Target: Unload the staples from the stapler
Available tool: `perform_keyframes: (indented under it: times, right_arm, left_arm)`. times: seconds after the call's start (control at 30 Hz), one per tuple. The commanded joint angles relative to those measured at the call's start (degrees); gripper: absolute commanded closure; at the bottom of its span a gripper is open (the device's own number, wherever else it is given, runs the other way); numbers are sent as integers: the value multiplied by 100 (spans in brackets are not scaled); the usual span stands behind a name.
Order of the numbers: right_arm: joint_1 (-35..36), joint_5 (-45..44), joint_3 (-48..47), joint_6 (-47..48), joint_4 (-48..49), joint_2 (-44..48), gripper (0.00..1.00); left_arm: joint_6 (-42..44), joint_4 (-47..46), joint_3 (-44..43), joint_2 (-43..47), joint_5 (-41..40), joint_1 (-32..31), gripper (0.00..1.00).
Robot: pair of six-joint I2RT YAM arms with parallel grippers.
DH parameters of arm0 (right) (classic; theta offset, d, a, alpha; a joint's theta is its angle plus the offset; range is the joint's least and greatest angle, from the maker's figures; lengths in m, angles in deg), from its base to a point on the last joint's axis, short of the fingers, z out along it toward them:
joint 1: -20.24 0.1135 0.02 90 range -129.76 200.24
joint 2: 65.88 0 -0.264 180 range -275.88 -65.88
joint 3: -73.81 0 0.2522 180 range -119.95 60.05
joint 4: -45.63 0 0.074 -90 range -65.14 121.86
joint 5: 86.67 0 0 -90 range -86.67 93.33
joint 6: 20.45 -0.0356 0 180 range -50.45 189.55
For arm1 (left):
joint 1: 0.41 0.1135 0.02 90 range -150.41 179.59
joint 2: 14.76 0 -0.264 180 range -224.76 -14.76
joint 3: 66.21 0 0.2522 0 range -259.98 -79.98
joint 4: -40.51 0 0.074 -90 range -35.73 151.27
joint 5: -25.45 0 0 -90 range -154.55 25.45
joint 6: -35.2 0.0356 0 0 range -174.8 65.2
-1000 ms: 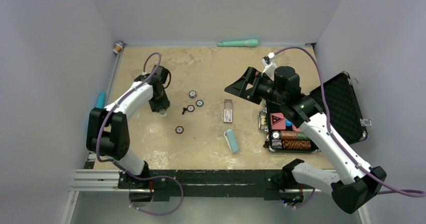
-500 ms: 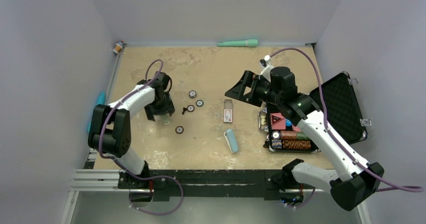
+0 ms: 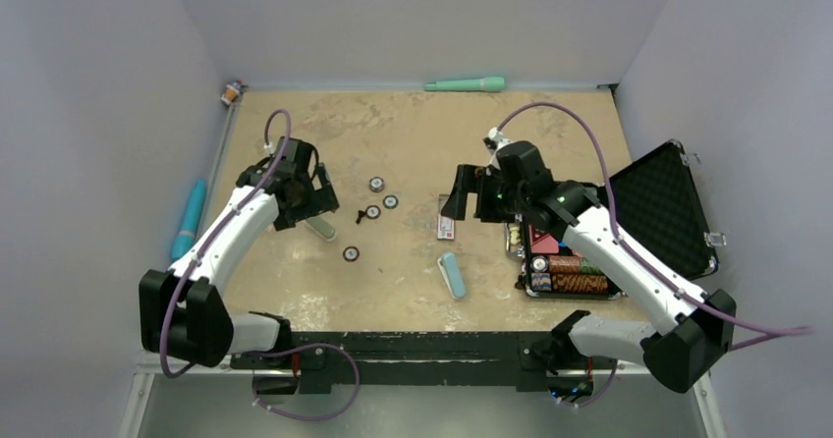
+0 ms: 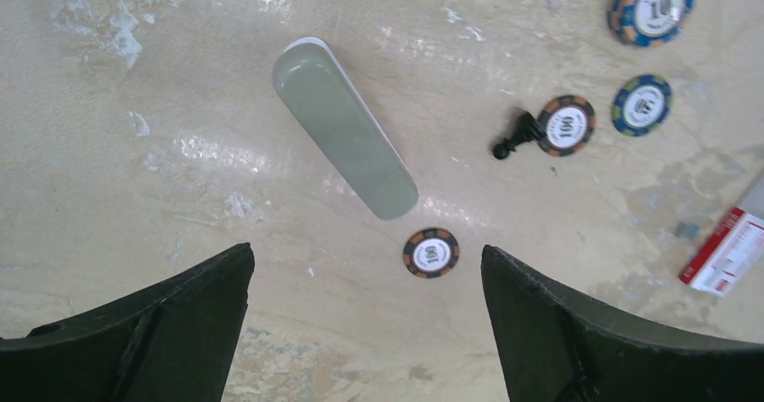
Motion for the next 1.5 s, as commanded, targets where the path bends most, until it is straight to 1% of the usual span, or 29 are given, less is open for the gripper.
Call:
perform_keyframes:
  times: [0.0, 0.1, 0.33, 0.47, 0.63, 0.9, 1.13, 1.4, 1.47]
  right_arm:
    - [553, -637, -253, 332, -449, -402, 4]
    - [809, -997, -212, 332, -481, -508, 4]
    - [1290, -1142, 354, 284, -375, -732, 6]
    - [1644, -1018, 646, 102, -164, -800, 8]
    - [1993, -1206, 858, -121, -51, -1037, 10]
    - [2209, -1667, 1014, -497, 11, -1383, 16]
    - [2329, -1669, 1153, -560, 164, -1678, 25]
    - [2415, -1773, 1158, -599, 20, -1970, 26]
    - [2424, -1820, 1140, -613, 3, -2053, 27]
  left_arm:
    - [32, 100, 141, 674, 512, 31, 0]
    - [12, 48, 299, 1023, 821, 25, 0]
    - [-60, 120, 472, 1700, 1446, 23, 0]
    - [-66, 213, 344, 1833, 1626, 14, 0]
    - [-57, 349, 77, 1826, 1724, 14, 0]
    - [6, 487, -116, 1870, 1821, 14, 1]
    - [-3, 492, -116, 1879, 1898, 14, 1]
    - [-39, 469, -118, 1869, 1973, 10, 2]
    - [-39, 478, -108, 1893, 1983, 14, 2]
